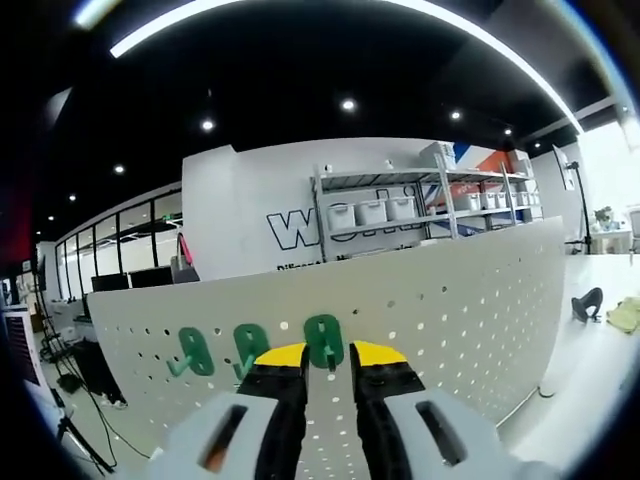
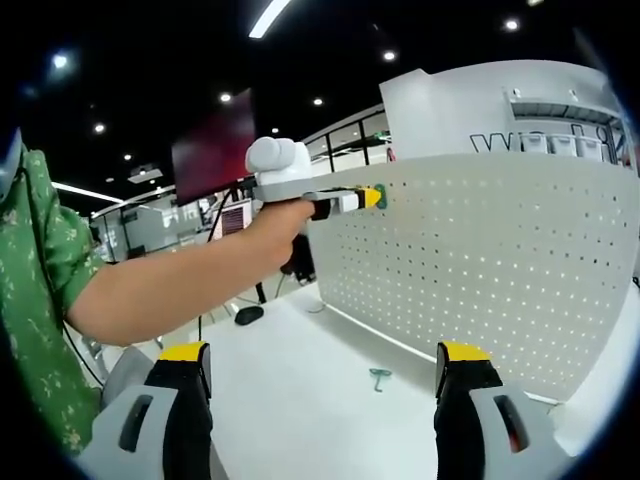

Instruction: Insert the hook assembly into the mounting plate slot until the hook locks in place.

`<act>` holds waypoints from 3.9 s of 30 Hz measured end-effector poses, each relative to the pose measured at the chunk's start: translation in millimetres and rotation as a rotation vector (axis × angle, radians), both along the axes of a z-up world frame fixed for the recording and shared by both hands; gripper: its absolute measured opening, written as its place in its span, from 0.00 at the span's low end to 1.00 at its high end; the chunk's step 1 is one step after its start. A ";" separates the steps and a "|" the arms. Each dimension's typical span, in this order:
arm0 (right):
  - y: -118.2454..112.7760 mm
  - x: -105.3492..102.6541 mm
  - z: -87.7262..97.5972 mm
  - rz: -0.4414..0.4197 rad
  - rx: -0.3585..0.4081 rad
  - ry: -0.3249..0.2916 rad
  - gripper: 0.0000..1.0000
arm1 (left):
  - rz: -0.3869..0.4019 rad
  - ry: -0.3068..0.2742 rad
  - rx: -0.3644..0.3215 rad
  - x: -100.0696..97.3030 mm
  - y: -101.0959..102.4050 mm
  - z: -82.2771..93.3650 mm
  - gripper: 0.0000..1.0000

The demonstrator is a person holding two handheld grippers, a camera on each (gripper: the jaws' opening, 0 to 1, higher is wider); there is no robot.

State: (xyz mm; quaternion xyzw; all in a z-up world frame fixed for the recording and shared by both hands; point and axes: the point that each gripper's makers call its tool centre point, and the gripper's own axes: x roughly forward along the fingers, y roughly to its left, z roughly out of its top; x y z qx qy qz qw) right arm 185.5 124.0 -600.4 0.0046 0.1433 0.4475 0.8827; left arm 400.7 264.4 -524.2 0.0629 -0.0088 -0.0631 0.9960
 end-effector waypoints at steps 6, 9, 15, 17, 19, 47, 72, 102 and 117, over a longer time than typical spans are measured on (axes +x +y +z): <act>0.9 -1.3 1.0 0.001 0.001 -0.004 0.95 | -0.005 0.003 -0.003 -4.7 -0.9 -1.2 0.19; 1.3 -2.1 1.0 0.002 0.001 -0.005 0.95 | -0.011 0.006 -0.006 -7.4 -2.0 -2.5 0.20; 3.2 -3.6 2.2 0.007 0.002 -0.008 0.95 | -0.019 0.022 -0.002 -15.7 -3.4 -10.5 0.22; 3.8 -3.8 2.1 0.008 0.002 -0.009 0.95 | -0.023 0.028 -0.006 -19.1 -3.7 -13.4 0.22; 5.0 -4.5 1.6 0.011 0.002 -0.008 0.95 | -0.024 0.033 -0.008 -22.8 -4.0 -16.8 0.23; 22.0 -30.9 -3.3 0.041 -0.006 0.000 0.95 | -0.092 0.332 -0.044 -94.1 -25.8 -158.2 0.27; 10.1 -79.3 -19.9 -0.013 -0.001 0.043 0.96 | -0.118 0.430 -0.057 -165.6 -15.5 -194.9 0.29; 13.2 -72.6 -27.9 -0.118 0.030 0.061 0.95 | -0.395 0.473 0.201 -122.1 -29.6 -218.5 0.24; 10.0 -54.1 -37.8 -0.186 0.012 0.095 0.95 | -0.491 0.535 0.294 -82.6 -39.6 -264.1 0.20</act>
